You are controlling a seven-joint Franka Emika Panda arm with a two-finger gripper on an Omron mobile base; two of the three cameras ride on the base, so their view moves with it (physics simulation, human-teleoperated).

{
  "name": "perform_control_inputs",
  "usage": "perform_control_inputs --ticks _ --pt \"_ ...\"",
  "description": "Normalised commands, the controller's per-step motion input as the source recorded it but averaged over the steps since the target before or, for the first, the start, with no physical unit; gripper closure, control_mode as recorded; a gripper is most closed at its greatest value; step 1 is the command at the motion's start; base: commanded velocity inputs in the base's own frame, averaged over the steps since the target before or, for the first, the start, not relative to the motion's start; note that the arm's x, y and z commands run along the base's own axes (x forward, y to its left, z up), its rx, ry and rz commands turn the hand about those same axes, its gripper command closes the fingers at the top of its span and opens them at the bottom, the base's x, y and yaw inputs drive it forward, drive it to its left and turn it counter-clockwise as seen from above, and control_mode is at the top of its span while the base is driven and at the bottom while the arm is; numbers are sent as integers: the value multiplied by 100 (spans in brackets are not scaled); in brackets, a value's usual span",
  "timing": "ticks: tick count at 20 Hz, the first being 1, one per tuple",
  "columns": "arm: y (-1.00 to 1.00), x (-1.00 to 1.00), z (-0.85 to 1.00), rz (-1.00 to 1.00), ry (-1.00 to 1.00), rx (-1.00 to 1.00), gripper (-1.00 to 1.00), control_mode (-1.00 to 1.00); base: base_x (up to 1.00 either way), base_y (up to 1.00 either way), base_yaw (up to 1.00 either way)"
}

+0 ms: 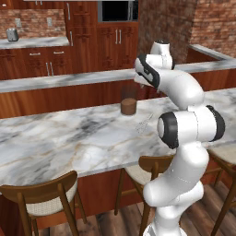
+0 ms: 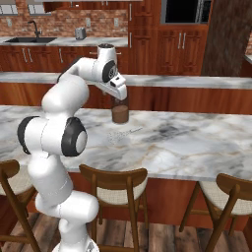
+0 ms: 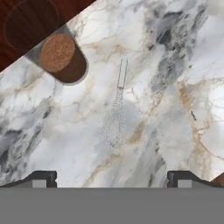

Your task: Pick the candle and jar from the dining table and place them in the open cabinet. Close the cabinet after placing the objects.

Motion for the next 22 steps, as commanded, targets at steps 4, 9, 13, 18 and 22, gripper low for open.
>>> perform_control_inputs --ticks 4,9,13,18,22 --pt "0 26 -25 -14 3 0 -100 -100 0 0 0" --pt "0 71 -20 -15 0 2 -100 -100 0 0 0" --pt "0 55 -16 -13 0 2 -100 -100 0 0 0" --pt "0 37 -25 -8 0 4 -100 -100 0 0 0" --pt "0 25 -31 -6 2 5 -100 -100 0 0 0"
